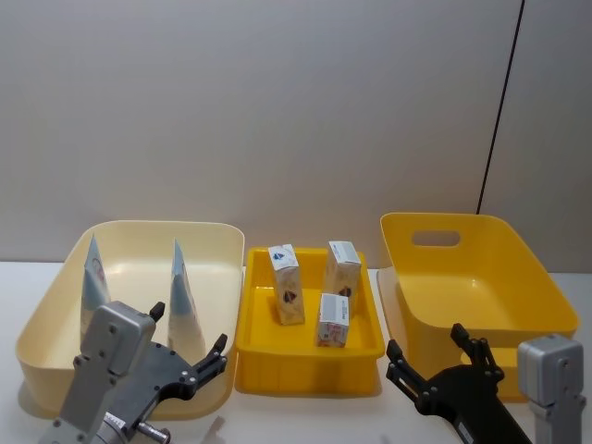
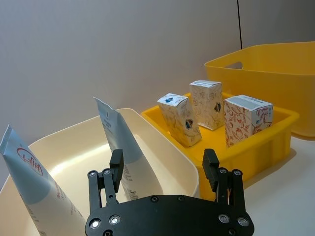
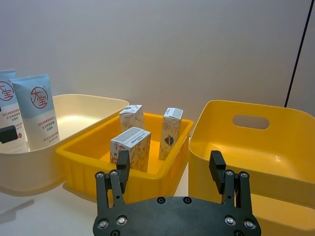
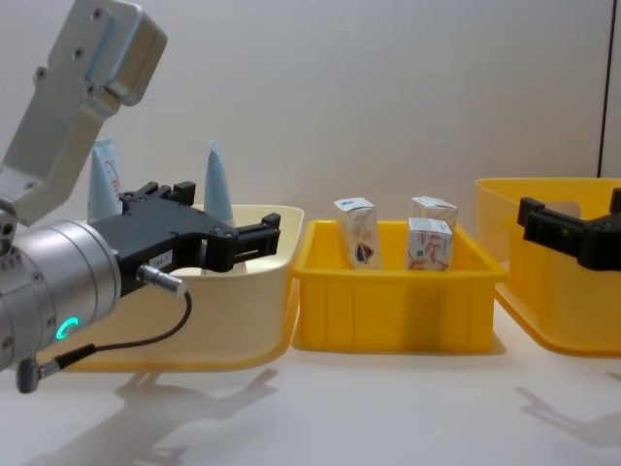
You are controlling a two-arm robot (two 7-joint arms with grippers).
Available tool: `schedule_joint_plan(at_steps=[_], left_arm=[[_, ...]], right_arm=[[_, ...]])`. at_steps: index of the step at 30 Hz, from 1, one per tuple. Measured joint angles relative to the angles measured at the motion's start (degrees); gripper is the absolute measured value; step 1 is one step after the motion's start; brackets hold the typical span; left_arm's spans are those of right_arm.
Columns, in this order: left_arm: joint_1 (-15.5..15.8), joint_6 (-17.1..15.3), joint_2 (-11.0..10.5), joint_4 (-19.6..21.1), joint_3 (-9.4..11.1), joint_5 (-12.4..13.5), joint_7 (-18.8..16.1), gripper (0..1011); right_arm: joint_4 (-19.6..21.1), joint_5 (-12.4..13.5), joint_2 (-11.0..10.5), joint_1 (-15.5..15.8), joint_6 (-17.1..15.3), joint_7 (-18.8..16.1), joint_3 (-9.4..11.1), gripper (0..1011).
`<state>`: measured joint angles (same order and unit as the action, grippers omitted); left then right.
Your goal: Bimanual collaborative sorting of washing and personal care products
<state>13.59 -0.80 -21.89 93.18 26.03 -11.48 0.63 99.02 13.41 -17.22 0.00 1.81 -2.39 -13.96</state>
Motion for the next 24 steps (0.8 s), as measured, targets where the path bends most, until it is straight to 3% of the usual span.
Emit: schedule_joint_plan(at_steps=[24], left_arm=[[0.0,0.0,0.0,0.0,0.0,0.0,0.0,1003]], right_arm=[[0.0,0.0,0.0,0.0,0.0,0.0,0.0,1001]])
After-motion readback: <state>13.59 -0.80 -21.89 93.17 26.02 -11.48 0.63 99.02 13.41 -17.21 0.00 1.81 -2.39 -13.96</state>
